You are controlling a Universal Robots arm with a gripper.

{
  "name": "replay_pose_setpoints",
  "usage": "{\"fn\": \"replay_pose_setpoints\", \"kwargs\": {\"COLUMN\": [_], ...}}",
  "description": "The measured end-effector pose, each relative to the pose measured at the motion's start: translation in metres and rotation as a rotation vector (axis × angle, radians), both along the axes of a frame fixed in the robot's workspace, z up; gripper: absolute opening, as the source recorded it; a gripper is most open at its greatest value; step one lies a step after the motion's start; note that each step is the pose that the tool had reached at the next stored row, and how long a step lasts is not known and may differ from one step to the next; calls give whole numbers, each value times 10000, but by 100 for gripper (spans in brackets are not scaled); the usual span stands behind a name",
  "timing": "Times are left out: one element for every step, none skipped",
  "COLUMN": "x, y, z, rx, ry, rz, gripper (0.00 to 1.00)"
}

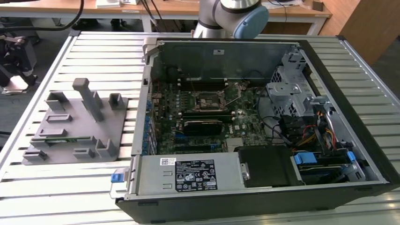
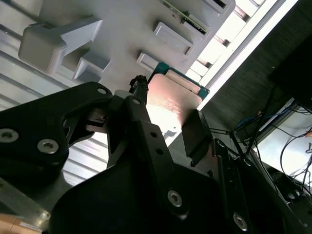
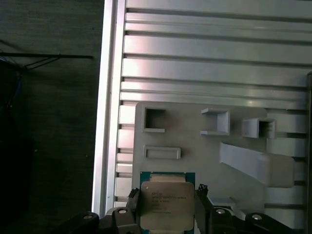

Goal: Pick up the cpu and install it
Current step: 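Pick up the cpu and move it towards the insertion slot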

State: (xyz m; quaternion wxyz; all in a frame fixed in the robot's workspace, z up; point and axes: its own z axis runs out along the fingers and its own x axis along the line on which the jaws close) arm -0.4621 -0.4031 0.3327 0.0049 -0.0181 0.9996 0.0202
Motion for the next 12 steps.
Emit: {"fn": "replay_pose_setpoints", "kwargs": {"x": [0, 0, 0, 0, 0, 0, 0, 0, 0, 0, 0, 0], "y": [0, 0, 0, 0, 0, 1, 1, 1, 2, 2, 3, 3], "z": [18, 36, 54, 73, 94, 114, 133, 152, 171, 190, 210, 227], "rx": [0, 0, 0, 1, 1, 0, 0, 0, 0, 0, 0, 0], "ry": [0, 0, 0, -1, -1, 0, 0, 0, 0, -1, 1, 0], "rz": [0, 0, 0, 0, 0, 0, 0, 0, 0, 0, -1, -1], "gripper": [53, 53, 53, 53, 53, 53, 53, 53, 53, 53, 53, 53]}}
